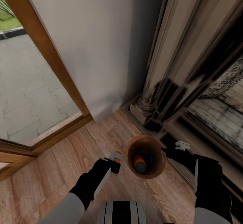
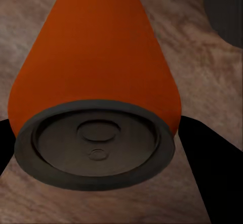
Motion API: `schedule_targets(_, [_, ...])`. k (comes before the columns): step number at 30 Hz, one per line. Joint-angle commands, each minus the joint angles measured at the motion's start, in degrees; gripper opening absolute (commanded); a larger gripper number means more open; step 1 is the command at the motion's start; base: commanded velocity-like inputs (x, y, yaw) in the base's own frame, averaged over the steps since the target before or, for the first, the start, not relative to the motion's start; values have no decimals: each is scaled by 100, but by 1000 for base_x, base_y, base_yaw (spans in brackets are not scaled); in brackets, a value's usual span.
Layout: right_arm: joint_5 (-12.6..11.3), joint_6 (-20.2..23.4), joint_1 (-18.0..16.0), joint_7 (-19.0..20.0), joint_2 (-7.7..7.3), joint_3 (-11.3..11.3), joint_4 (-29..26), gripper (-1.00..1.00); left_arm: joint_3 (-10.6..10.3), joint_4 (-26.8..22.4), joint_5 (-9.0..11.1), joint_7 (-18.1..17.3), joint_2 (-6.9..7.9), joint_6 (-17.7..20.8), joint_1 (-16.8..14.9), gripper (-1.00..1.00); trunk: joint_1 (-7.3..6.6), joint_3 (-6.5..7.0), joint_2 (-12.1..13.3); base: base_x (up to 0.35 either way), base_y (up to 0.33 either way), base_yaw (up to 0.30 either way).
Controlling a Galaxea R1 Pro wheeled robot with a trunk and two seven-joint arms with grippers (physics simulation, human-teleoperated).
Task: Put the three can of soda from the living room inside the tash can in the kitchen.
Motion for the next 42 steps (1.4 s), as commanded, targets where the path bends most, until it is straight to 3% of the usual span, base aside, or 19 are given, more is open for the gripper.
schedule_targets(1, [-100, 71, 3, 9, 3, 7, 2, -100, -12, -229, 178, -32, 5, 50, 12, -100, 0, 0, 0, 0, 0, 0])
schedule_targets(7, [-100, 71, 3, 9, 3, 7, 2, -100, -14, -744, 201, -614, 349, 207, 39, -100, 0, 0, 0, 0, 0, 0])
schedule_targets(12, [-100, 71, 4, 11, 3, 7, 2, -100, -14, -856, 225, -737, 551, 249, 44, -100, 0, 0, 0, 0, 0, 0])
schedule_targets(14, [-100, 71, 6, 10, 3, 7, 2, -100, -10, -894, 324, -741, 633, 249, 44, -100, 0, 0, 0, 0, 0, 0])
schedule_targets(15, [-100, 71, 6, 10, 3, 7, 2, -100, -11, -974, 469, -746, 747, 249, 44, -100, 0, 0, 0, 0, 0, 0])
schedule_targets(16, [-100, 71, 7, 11, 3, 7, 2, -100, -13, -1292, 995, -877, 1185, 249, 44, -100, 0, 0, 0, 0, 0, 0])
schedule_targets(17, [-100, 71, 5, 11, 3, 7, 2, -100, -15, -1346, 1088, -931, 1263, 249, 44, -100, 0, 0, 0, 0, 0, 0])
schedule_targets(19, [-100, 71, 6, 10, 6, 8, 2, -100, -22, -1647, 1519, -1503, 1744, 246, 44, -100, 0, 0, 0, 0, 0, 0])
schedule_targets(22, [-99, 71, 7, 11, 9, 9, 2, -100, -22, -1700, 1573, -1723, 1845, 239, 48, -100, 0, 0, 0, 0, 0, 0])
schedule_targets(31, [-100, 71, 5, 10, 6, 7, 2, -100, -23, -1727, 1591, -1840, 1907, 225, 44, -100, 0, 0, 0, 0, 0, 0])
schedule_targets(35, [-100, 71, 2, 16, 6, 7, 2, -100, -23, -1809, 1591, -2270, 2045, 216, 44, -100, 0, 0, 0, 0, 0, 0])
schedule_targets(42, [-100, 71, 2, 15, 3, 3, -3, -100, -23, -1840, 1592, -2458, 2102, 190, 44, -100, 0, 0, 0, 0, 0, 0])
